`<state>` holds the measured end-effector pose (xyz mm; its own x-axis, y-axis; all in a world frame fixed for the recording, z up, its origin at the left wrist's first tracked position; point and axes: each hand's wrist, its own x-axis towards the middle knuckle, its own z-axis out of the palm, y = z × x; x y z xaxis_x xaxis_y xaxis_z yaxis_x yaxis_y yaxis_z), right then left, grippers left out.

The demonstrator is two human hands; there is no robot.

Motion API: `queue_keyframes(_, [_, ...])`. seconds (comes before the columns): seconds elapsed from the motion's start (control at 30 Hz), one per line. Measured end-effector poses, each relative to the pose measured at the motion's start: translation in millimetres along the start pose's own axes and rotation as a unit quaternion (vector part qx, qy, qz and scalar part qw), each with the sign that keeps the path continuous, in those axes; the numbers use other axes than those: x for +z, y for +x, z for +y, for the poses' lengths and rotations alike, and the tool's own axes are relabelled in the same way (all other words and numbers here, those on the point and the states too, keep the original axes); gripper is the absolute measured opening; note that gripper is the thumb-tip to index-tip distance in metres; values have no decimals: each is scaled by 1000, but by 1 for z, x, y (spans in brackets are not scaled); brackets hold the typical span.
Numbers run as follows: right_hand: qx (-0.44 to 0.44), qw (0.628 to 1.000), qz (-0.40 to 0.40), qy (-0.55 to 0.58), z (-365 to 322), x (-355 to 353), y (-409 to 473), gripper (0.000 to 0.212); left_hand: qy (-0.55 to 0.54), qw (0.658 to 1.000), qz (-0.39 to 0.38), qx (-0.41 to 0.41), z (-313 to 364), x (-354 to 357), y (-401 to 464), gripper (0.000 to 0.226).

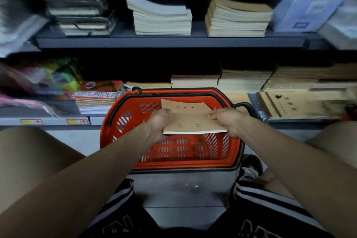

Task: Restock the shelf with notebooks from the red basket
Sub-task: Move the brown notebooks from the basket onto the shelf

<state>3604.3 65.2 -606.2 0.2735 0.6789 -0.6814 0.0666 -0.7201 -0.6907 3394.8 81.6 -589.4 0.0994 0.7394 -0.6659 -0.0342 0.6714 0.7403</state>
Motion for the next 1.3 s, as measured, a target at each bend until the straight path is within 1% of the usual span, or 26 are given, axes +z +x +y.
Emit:
queue_keyframes(0.1, [-41, 999, 16, -6, -2, -8, 1, 26, -4, 1000, -6, 23, 10, 3, -13, 12])
queue_keyframes(0.2, [-83, 996, 31, -6, -6, -16, 2, 32, 2, 999, -3, 50, 19, 8, -22, 12])
queue_keyframes(0.27, [-106, 994, 35, 15, -8, -24, -2, 35, 1, 998, -8, 65, 26, 11, -31, 12])
queue_keyframes(0.3, [-116, 992, 34, 26, -11, -26, -12, 34, -1, 997, -13, 72, 29, 12, -36, 12])
queue_keyframes(0.4, [-145, 988, 39, 48, -25, -31, -45, 16, 0, 995, -13, 96, 41, 18, -52, 13])
queue_keyframes(0.5, [-176, 981, 47, 63, -37, -37, -64, 21, -10, 993, -12, 119, 55, 26, -66, 24])
queue_keyframes(0.6, [-212, 973, 57, 66, -48, -47, -76, 19, -4, 990, -16, 143, 68, 34, -81, 12])
queue_keyframes(0.7, [-244, 963, 86, 70, -58, -58, -86, 14, -8, 986, -35, 161, 80, 42, -90, 14])
queue_keyframes(0.8, [-272, 953, 101, 84, -68, -68, -97, 14, -12, 985, -47, 168, 90, 52, -100, 17])
queue_keyframes(1.07, [-316, 934, 113, 122, -86, -92, -107, 17, -7, 980, -65, 186, 115, 75, -115, 17])
queue_keyframes(1.2, [-332, 923, 117, 156, -93, -103, -111, 13, -13, 976, -71, 203, 128, 85, -111, 21])
queue_keyframes(1.27, [-329, 920, 117, 177, -97, -109, -110, 7, -8, 973, -73, 217, 134, 89, -105, 21])
queue_keyframes(1.3, [-323, 919, 119, 193, -99, -111, -110, 8, -9, 972, -76, 224, 137, 92, -103, 20])
